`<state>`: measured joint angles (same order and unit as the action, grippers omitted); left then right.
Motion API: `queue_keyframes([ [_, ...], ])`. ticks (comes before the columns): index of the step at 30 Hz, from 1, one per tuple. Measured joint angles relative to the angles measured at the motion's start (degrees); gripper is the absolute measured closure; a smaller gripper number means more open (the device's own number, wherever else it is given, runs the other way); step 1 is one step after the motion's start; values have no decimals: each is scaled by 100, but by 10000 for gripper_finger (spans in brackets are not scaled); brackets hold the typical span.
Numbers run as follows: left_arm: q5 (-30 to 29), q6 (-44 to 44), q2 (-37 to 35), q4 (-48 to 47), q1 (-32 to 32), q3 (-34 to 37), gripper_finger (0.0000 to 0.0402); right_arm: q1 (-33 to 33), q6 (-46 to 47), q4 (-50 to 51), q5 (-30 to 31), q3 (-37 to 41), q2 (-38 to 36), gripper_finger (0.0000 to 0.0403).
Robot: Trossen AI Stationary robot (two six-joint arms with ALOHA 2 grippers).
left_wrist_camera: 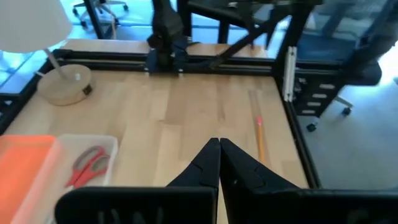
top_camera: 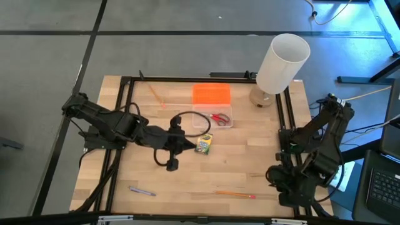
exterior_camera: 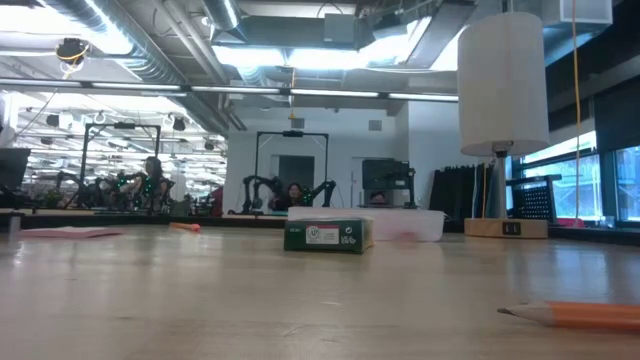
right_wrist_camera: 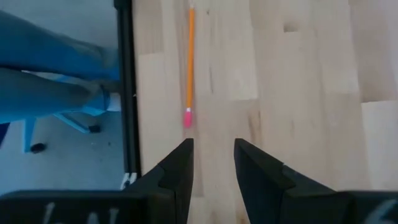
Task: Pack school essentials
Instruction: Put the bottom orange pencil into the orange supply box
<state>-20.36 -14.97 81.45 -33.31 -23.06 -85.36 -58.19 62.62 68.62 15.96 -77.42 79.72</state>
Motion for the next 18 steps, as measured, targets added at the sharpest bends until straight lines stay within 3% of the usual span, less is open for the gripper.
queue_keyframes([
  [10, -37, 96, -22, -150, -28, 0, 401, -37, -55, -1375, 238, 583, 4, 286],
  [18, -42, 973, -22, -189, -21, 0, 401, -37, 277, -2289, 167, 1342, 28, 286],
])
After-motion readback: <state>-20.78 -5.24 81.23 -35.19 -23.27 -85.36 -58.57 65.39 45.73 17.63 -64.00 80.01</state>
